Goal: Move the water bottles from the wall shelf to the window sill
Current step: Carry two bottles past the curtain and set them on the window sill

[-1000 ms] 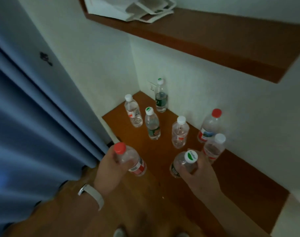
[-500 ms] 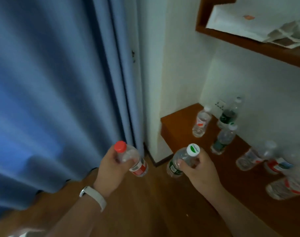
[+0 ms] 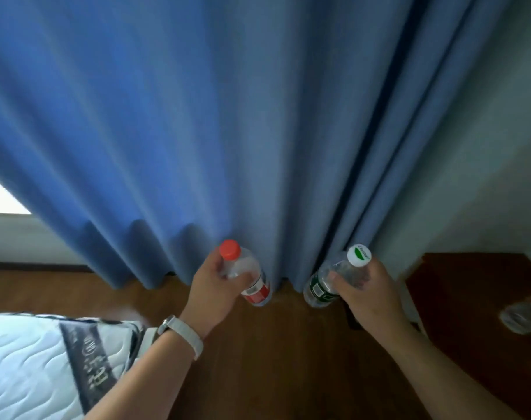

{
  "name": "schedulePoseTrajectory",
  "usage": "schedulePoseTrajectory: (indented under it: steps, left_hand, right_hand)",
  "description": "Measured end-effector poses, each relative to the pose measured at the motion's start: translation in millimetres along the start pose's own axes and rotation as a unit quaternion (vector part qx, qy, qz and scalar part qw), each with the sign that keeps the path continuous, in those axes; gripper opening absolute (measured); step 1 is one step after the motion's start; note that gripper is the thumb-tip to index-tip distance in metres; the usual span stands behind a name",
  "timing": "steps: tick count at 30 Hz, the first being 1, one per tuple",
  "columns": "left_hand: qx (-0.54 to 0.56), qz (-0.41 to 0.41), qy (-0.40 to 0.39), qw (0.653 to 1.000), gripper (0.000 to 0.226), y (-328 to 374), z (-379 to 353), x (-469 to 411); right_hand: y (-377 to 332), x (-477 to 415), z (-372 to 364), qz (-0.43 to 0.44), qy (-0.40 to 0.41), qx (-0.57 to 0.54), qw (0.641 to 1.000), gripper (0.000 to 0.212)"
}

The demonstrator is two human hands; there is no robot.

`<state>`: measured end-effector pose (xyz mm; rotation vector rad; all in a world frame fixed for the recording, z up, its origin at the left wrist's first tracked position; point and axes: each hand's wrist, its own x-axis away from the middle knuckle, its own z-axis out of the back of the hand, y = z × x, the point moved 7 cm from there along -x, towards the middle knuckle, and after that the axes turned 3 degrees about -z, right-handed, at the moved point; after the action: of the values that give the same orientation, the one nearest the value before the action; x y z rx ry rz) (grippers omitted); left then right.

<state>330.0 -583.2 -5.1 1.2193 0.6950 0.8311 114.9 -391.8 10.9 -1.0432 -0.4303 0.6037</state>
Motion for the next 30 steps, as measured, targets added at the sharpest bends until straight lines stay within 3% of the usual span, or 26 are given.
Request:
schedulePoseTrajectory:
  steps: [13,22,30]
  left_hand:
    - [-0.064,0.062,0.224,0.97,0.042,-21,104,-41]
    - [-0.085,0.101,0.347,0.928,0.044,-6,121,-111]
    - [-0.075,0.117,0.442,0.886,0.044,-1,141,-120]
  right_hand:
    - [-48,-130,-149,0.081,-0.172,-0.013,0.982,0.032]
    - [-102,-246,-215,0.155,-0.301,-0.015,0.941,0.037]
    - [-152,-286,-275,0.205,-0.389,-0.03,0.898,0.034]
